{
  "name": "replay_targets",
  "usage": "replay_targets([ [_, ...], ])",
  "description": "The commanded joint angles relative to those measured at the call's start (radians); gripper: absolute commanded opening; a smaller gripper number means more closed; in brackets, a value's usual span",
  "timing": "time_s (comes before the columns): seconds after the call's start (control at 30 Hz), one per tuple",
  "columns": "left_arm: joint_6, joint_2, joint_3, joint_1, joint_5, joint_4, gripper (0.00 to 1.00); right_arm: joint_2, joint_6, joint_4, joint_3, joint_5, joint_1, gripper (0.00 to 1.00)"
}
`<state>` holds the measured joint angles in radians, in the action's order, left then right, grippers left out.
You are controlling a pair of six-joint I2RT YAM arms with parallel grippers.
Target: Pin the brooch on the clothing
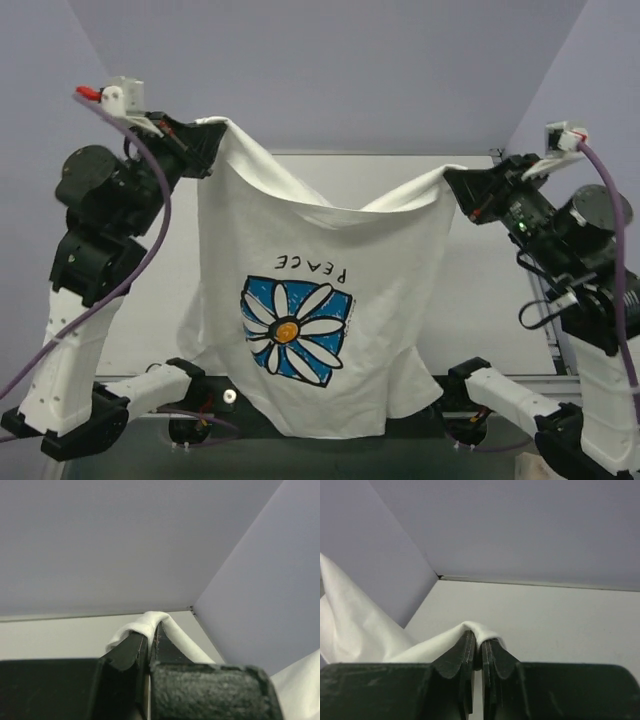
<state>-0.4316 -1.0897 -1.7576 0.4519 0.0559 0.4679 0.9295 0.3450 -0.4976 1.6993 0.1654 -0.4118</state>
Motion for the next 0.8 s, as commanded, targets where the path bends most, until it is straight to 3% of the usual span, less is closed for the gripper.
replay_targets([
  [0.0, 0.016, -0.108, 0.013, -0.022, 0.039, -0.08, 0.0, 0.196, 0.015, 0.031, -0.004, -0.031, 0.1, 0.0],
  [0.03, -0.002, -0.133, 0.009, -0.057, 0.03, -0.098, 0.0, 0.228, 0.063, 0.051, -0.012, 0.058, 0.161, 0.0],
  [0.17, -0.136, -0.284, -0.042, -0.215, -0.114, -0.176, 0.0, 0.448, 0.091, 0.103, 0.1, 0.154, 0.235, 0.0],
  [0.27, -0.186, -0.462, -0.236, -0.272, -0.186, -0.157, 0.0, 0.63, 0.1, 0.087, 0.326, 0.206, 0.269, 0.0],
  [0.3, -0.187, -0.566, -0.314, -0.277, -0.206, -0.122, 0.0, 0.719, 0.109, 0.077, 0.464, 0.218, 0.28, 0.0],
  [0.33, -0.173, -0.622, -0.512, -0.279, -0.214, -0.056, 0.0, 0.759, 0.126, 0.073, 0.543, 0.235, 0.287, 0.0],
  [0.4, -0.168, -0.79, -0.749, -0.279, -0.232, 0.032, 0.0, 0.879, 0.208, 0.073, 0.776, 0.342, 0.332, 0.0],
  [0.43, -0.167, -0.844, -0.971, -0.279, -0.235, 0.101, 0.0, 0.913, 0.235, 0.073, 0.845, 0.367, 0.346, 0.0],
  [0.5, -0.162, -0.921, -1.117, -0.288, -0.234, 0.121, 0.0, 0.965, 0.314, 0.112, 0.91, 0.411, 0.382, 0.0],
  [0.63, -0.104, -0.745, -0.856, -0.3, -0.197, -0.069, 0.0, 0.882, 0.358, 0.275, 0.785, 0.425, 0.409, 0.01],
  [0.67, -0.087, -0.705, -0.747, -0.3, -0.176, -0.089, 0.0, 0.843, 0.341, 0.275, 0.766, 0.422, 0.409, 0.0],
  [0.77, -0.041, -0.593, -0.627, -0.3, -0.162, -0.086, 0.0, 0.748, 0.315, 0.286, 0.628, 0.428, 0.409, 0.0],
])
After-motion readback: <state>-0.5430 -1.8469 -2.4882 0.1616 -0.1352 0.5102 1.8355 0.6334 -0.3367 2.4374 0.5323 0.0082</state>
